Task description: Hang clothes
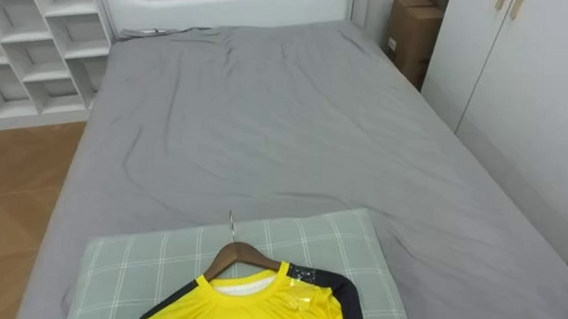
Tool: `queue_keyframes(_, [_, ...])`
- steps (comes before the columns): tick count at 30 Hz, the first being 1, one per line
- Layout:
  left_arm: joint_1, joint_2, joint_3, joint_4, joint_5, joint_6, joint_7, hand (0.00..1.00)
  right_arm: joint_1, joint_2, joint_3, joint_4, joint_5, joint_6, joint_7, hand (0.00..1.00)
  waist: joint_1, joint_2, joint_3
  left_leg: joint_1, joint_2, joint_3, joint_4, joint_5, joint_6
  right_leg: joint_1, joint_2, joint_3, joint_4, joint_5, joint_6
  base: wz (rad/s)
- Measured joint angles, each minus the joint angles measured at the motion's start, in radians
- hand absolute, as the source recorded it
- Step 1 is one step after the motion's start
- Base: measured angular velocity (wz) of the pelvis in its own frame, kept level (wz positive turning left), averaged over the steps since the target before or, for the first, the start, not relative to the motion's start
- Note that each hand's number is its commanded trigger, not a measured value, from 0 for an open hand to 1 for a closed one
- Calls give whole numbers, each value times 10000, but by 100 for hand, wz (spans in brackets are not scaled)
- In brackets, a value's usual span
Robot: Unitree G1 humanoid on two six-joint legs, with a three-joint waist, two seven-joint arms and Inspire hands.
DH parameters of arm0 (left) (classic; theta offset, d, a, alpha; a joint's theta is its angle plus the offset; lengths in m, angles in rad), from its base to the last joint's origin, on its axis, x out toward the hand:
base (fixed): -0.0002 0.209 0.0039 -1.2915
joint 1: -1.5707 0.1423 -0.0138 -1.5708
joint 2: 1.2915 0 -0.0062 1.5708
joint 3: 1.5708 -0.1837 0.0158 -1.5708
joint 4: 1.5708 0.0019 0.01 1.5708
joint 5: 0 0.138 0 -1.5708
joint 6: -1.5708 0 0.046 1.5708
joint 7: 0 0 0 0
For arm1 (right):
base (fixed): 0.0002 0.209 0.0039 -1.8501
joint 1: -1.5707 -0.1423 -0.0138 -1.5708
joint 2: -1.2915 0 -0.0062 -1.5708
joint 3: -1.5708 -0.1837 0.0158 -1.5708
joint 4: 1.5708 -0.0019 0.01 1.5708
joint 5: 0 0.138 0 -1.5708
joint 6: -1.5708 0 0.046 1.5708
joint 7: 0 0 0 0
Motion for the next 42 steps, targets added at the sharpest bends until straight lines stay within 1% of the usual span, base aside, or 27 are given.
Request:
queue_keyframes(5, [-1,0,0,0,1,0,0,0,-2,0,1,0,0,0,0,0,0,-24,-11,-1,1,1,2,0,0,-3,-2,-7,-3,-2,-3,0])
queue_keyframes(20, [-11,2,-4,7,-21,-3,0,0,8,1,-1,-1,44,-1,4,0,-23,-26,-8,25,5,-24,16,1,-1,35,-13,-69,-2,-15,-16,0])
queue_keyframes(23, [-9,2,-4,7,-22,-5,4,0,6,3,0,0,43,-2,0,0,-18,-19,0,23,5,-25,16,0,0,30,-12,-71,-4,-15,-16,0])
queue_keyframes(24, [-4,2,-4,8,-27,-4,11,0,9,4,0,2,51,-1,-5,0,-17,3,18,23,4,-29,16,0,0,35,-12,-76,-4,-15,-16,0])
queue_keyframes(27, [-1,2,0,9,-24,12,18,0,14,6,0,2,53,21,-9,0,-8,-5,20,21,4,-35,19,0,-1,40,-11,-79,-2,-15,-16,0])
queue_keyframes(29, [-1,3,6,16,-25,19,18,0,12,5,-4,3,46,66,-14,0,-7,-13,16,21,2,-35,21,1,-1,43,-8,-73,-2,-15,-16,0])
queue_keyframes(30, [-1,3,9,20,-26,23,18,0,15,4,-5,7,43,85,-17,0,-6,-45,-3,22,2,-35,21,1,-1,46,-7,-71,-2,-15,-17,0])
queue_keyframes(34, [0,2,10,23,-31,29,18,0,14,5,-6,62,45,100,-32,0,-5,-58,-4,24,-1,-33,35,1,-1,53,-7,-63,-3,-15,-17,0])
queue_keyframes(35, [-3,2,13,24,-62,29,17,0,12,5,-4,91,54,103,-33,0,-2,-62,-4,27,-1,-35,36,1,-1,53,-6,-56,-2,-16,-18,0])
queue_keyframes(39, [96,15,19,137,-796,39,100,0,3,5,-4,138,-1,192,-116,0,1,-96,10,25,-5,-54,38,1,-1,51,-15,-87,-2,-18,-21,0])
queue_keyframes(42, [222,12,22,138,-798,21,301,0,-8,5,-1,141,-37,195,-94,0,6,-130,21,7,-22,-145,38,1,-1,36,-17,-102,-6,-44,-17,5])
